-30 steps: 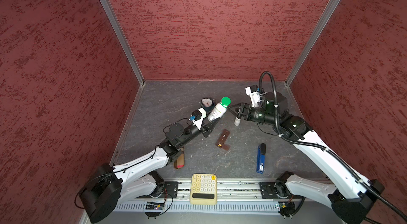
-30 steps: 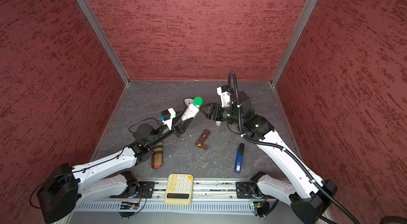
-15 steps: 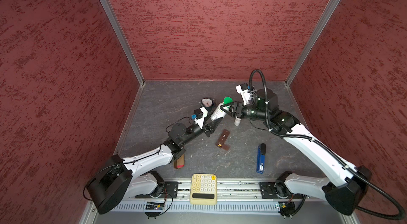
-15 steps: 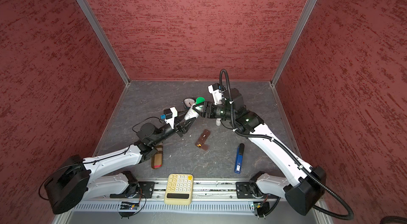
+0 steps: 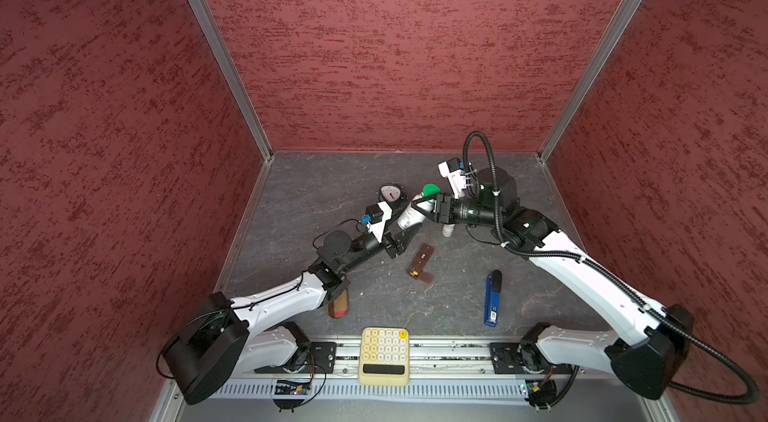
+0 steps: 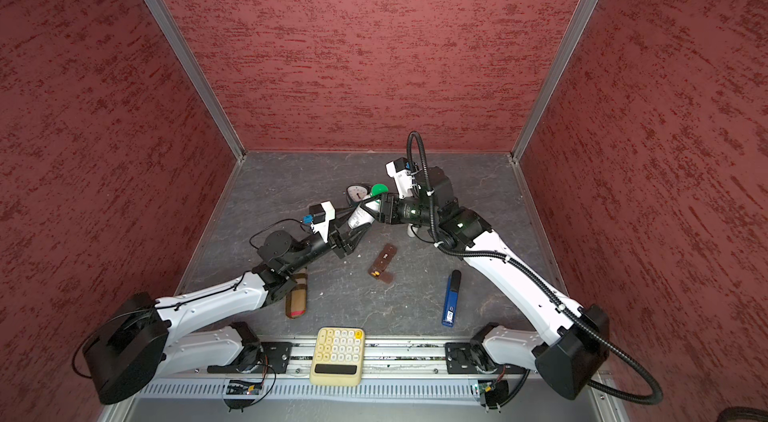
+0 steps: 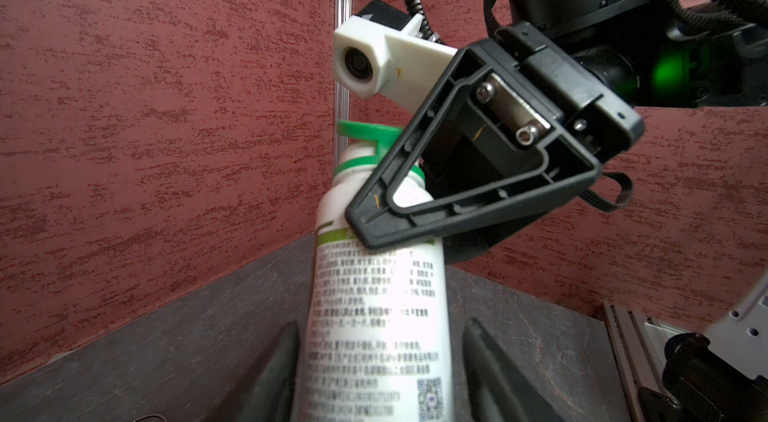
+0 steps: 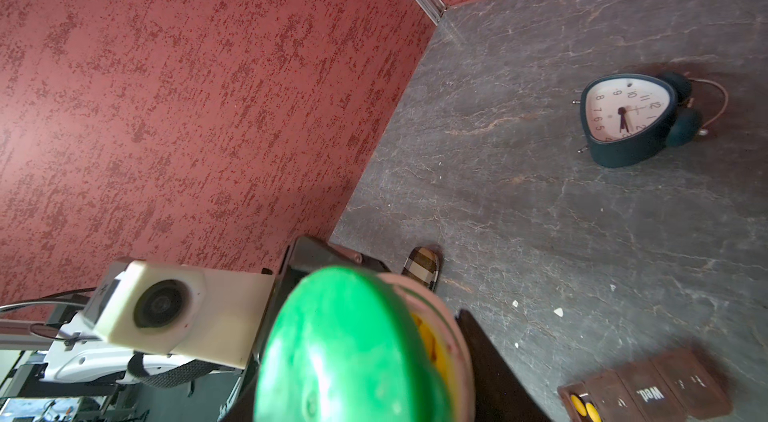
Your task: Sort the pills into containers
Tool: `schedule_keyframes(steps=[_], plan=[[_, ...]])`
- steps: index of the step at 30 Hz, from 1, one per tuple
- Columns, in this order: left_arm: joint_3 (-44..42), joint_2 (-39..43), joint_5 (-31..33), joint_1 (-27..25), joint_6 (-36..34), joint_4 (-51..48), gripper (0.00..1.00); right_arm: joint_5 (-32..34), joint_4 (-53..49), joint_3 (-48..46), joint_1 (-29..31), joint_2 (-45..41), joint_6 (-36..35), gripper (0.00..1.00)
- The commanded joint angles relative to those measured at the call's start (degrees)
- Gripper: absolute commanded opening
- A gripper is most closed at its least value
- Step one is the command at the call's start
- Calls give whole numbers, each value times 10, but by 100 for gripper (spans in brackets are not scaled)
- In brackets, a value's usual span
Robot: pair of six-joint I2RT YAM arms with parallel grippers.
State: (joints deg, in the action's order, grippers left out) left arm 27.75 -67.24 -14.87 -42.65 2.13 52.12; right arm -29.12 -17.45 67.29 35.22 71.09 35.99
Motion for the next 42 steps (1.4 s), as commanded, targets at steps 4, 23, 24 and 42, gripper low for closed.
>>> schedule_keyframes(steps=[4,23,24,42], plan=[[2,117,45,1,-57,-176,99,92,-27,61,9,15,-19,34],[27,559,409,1,47,-729,93,472,-36,227,149,330,-50,33],[31,560,411,0,55,-740,93,477,-30,234,152,347,-43,33],[38,574,421,3,92,-777,93,622,22,297,200,530,-25,34]])
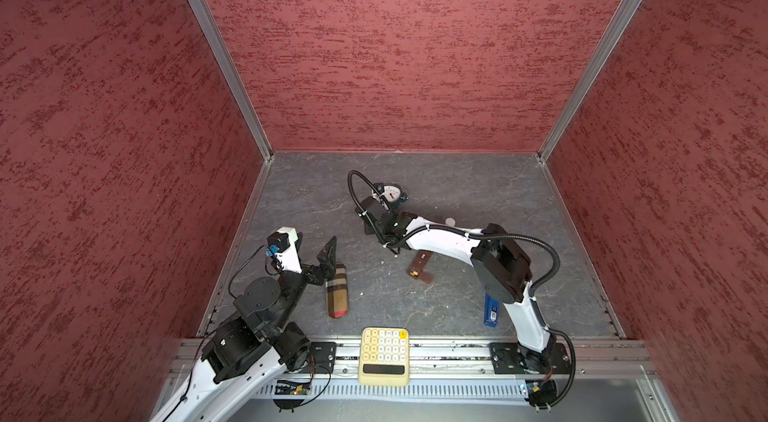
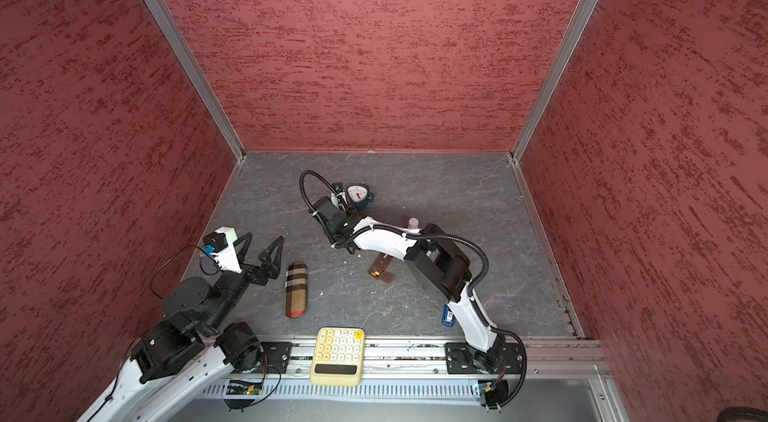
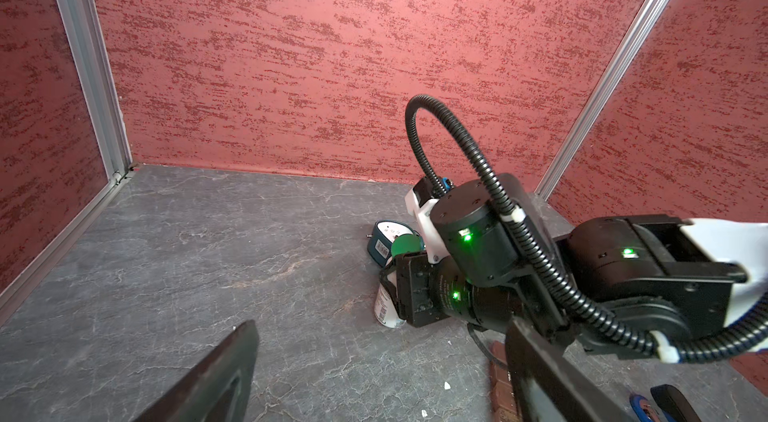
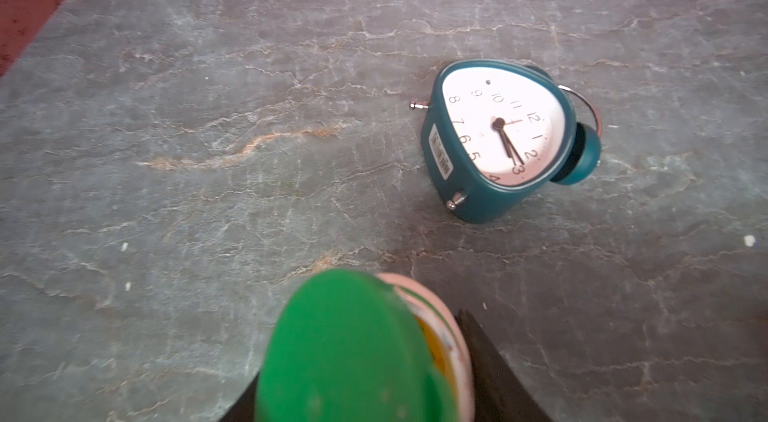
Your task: Sort the pills into containers
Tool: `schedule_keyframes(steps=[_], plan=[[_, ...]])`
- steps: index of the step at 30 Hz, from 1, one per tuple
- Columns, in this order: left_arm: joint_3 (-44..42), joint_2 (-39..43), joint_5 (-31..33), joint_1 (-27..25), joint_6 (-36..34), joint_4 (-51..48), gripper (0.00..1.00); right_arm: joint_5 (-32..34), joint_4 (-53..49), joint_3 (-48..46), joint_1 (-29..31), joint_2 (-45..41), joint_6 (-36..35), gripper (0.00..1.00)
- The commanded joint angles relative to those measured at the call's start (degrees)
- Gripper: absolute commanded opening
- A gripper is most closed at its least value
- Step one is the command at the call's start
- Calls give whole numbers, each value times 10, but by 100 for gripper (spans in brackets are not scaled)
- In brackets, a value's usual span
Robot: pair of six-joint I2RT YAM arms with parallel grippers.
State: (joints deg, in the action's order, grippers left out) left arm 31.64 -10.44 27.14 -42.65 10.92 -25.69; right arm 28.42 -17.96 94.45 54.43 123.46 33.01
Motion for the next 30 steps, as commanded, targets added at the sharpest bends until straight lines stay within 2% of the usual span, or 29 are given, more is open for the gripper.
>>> schedule_keyframes(steps=[1,12,24,30], plan=[[0,6,1,3,4,1,93,49,29,24,10,9,6,34],[2,9,-4,3,2,0,94,50,33,-3,20,14,27,47],[4,9,-5,4,1,-3,94,27,42,-25,20,24,45,54],[4,7,-3,4,1,-1,95,21,40,-27,20,21,44,70]])
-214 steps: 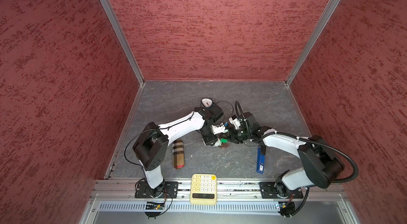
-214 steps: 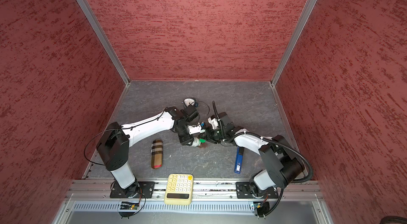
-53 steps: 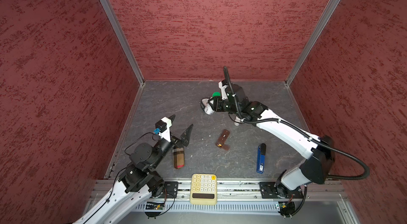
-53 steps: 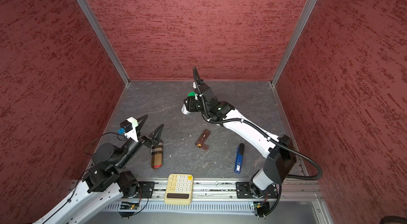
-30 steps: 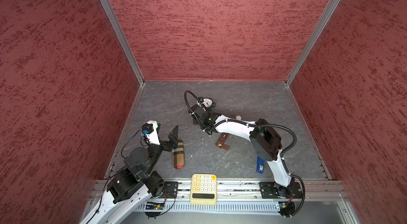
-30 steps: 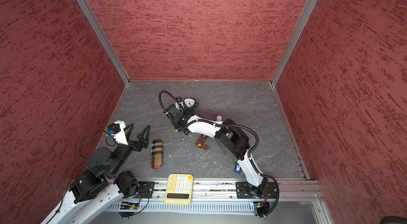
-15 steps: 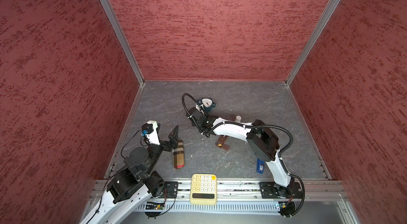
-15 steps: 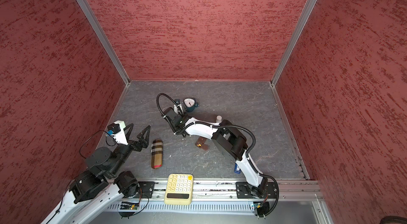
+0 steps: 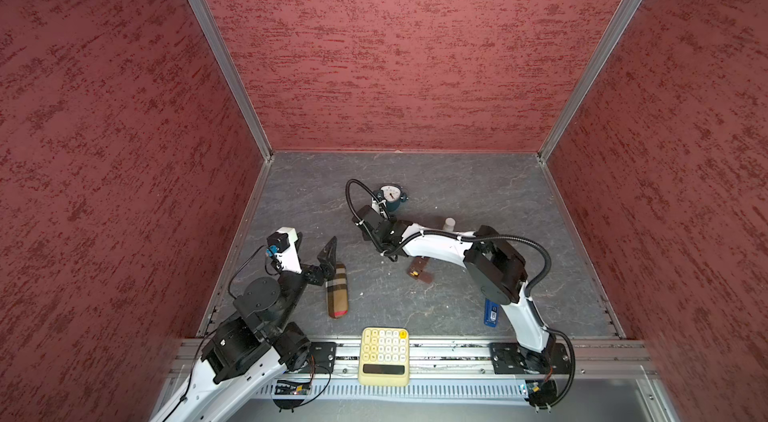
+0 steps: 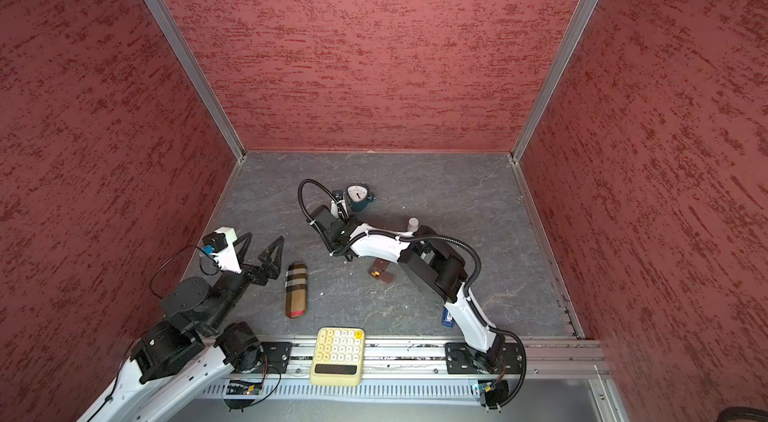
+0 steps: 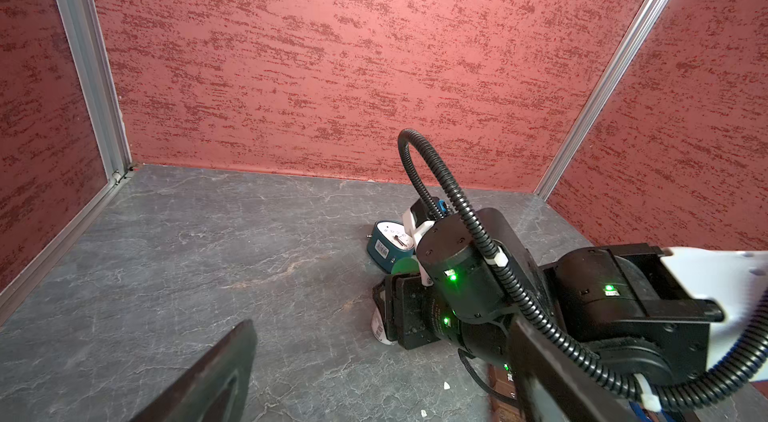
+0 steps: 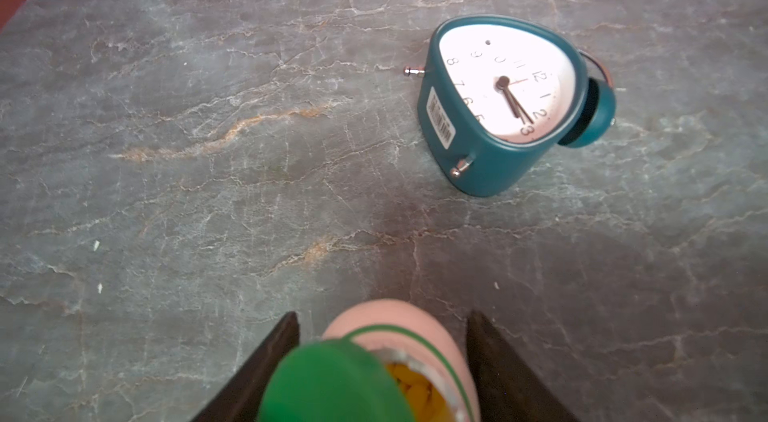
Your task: Sort the pills into containers
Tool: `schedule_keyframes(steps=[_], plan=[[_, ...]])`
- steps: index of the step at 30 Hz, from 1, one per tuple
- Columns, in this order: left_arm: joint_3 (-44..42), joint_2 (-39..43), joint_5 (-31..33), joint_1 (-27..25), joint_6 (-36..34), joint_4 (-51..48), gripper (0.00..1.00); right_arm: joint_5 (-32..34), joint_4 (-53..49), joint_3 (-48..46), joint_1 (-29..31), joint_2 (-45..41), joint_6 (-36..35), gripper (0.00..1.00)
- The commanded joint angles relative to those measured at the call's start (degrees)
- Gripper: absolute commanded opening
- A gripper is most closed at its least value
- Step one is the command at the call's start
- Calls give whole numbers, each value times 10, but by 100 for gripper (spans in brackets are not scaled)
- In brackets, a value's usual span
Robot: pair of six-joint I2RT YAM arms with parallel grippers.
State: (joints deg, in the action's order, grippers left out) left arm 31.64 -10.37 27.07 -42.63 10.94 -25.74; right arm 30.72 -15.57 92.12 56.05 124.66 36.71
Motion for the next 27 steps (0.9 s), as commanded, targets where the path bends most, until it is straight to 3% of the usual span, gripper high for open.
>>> schedule_keyframes(steps=[1,10,15,27], plan=[[3,6,-3,4,1,-2,95,-3,14,-3,4,9,6,73],[15,5,3,4,7,-21,95,-12,-13,3,3,-15,19,92],[30,6,6,4,28,-58,95,-27,-30,6,4,-47,31,98],[50,11,24,4,73,-107,94,-64,-105,60,1,-97,31,99]])
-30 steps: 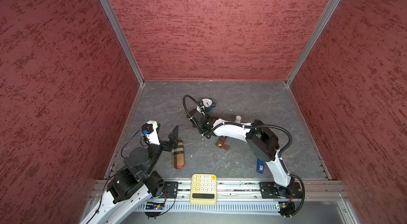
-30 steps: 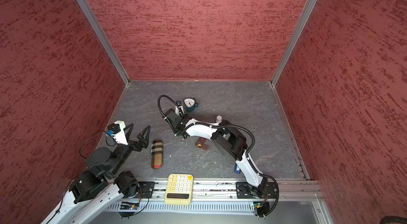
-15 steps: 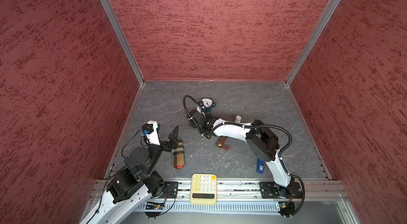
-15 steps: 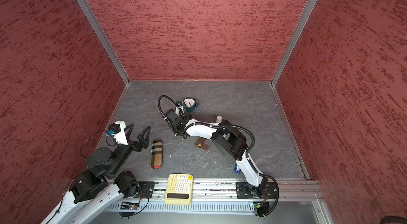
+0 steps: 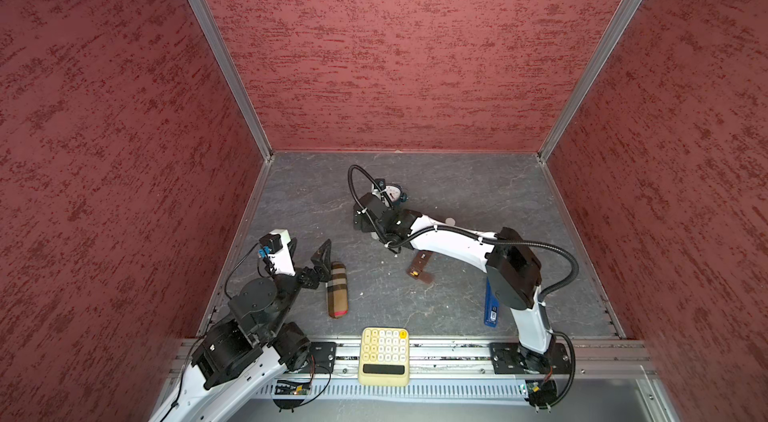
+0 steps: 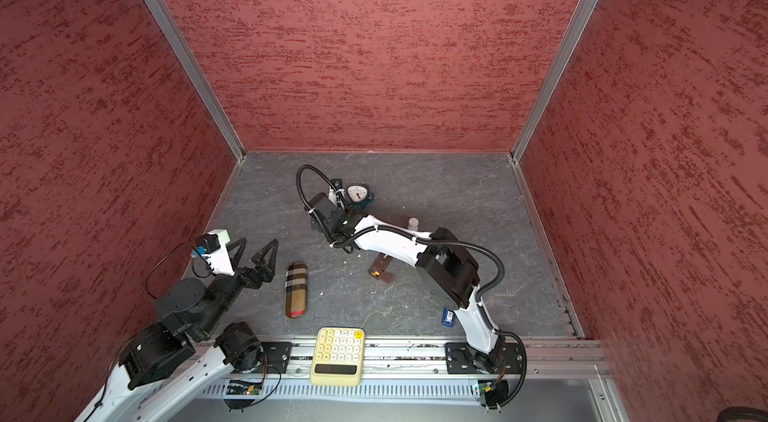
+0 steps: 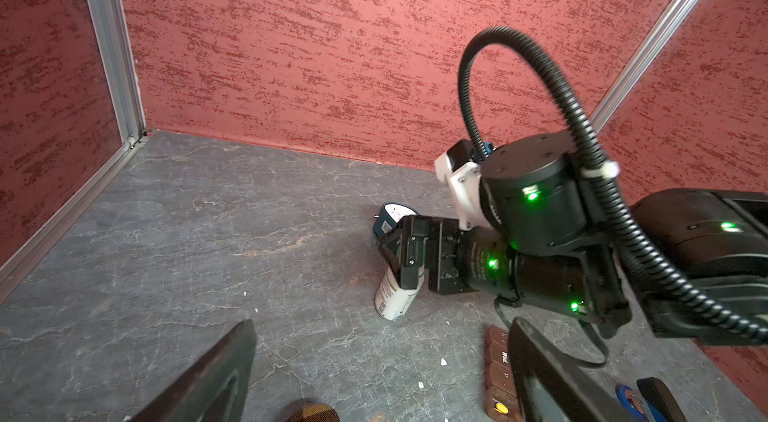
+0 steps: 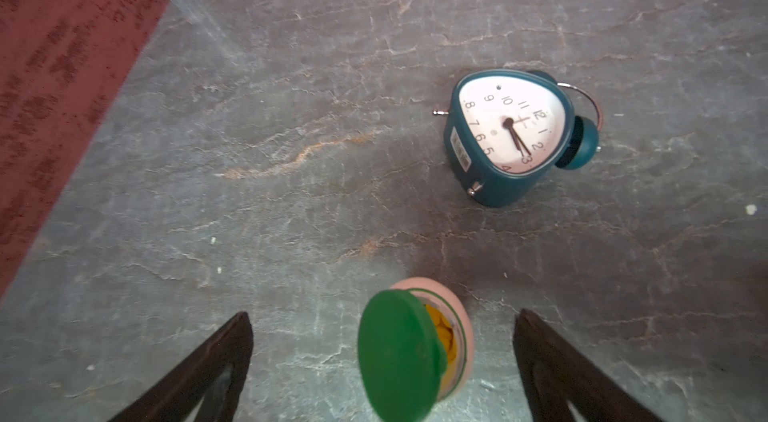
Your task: Sort the pills into containers
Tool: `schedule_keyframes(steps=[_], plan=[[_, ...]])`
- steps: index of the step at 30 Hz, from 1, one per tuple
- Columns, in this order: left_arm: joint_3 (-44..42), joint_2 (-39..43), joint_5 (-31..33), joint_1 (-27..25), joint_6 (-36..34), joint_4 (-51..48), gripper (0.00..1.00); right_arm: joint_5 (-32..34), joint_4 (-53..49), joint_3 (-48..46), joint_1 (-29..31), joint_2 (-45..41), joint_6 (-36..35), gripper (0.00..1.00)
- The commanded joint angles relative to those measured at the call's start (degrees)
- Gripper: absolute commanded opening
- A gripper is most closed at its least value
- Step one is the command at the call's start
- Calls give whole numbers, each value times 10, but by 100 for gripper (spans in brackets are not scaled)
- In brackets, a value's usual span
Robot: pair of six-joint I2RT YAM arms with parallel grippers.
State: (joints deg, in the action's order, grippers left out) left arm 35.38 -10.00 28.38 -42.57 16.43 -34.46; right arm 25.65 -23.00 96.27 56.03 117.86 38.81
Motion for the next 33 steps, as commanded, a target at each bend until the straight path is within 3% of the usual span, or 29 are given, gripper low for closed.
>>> schedule_keyframes(steps=[1,7,12,15,19,22,28,33], plan=[[14,6,11,3,22,-23,94,-18,-35,20,1,-36,11,99],[22,-22,-42,3,24,7,88,-70,-44,7,-15,-86,20,96],[40,-151,-105,23,22,63,86,-161,-29,-37,-52,-128,42,91],[62,-253,-221,97,38,102,82,-199,-41,-49,-73,-143,51,87],[71,-360,-460,270,114,175,73,-246,-51,-59,-98,-153,55,80],[78,-428,-575,352,147,210,67,-279,-49,-72,-115,-157,67,76],[130,-572,-709,400,147,191,57,-359,-21,-84,-138,-135,79,69],[138,-635,-749,398,162,207,50,-398,-5,-83,-151,-109,86,64]])
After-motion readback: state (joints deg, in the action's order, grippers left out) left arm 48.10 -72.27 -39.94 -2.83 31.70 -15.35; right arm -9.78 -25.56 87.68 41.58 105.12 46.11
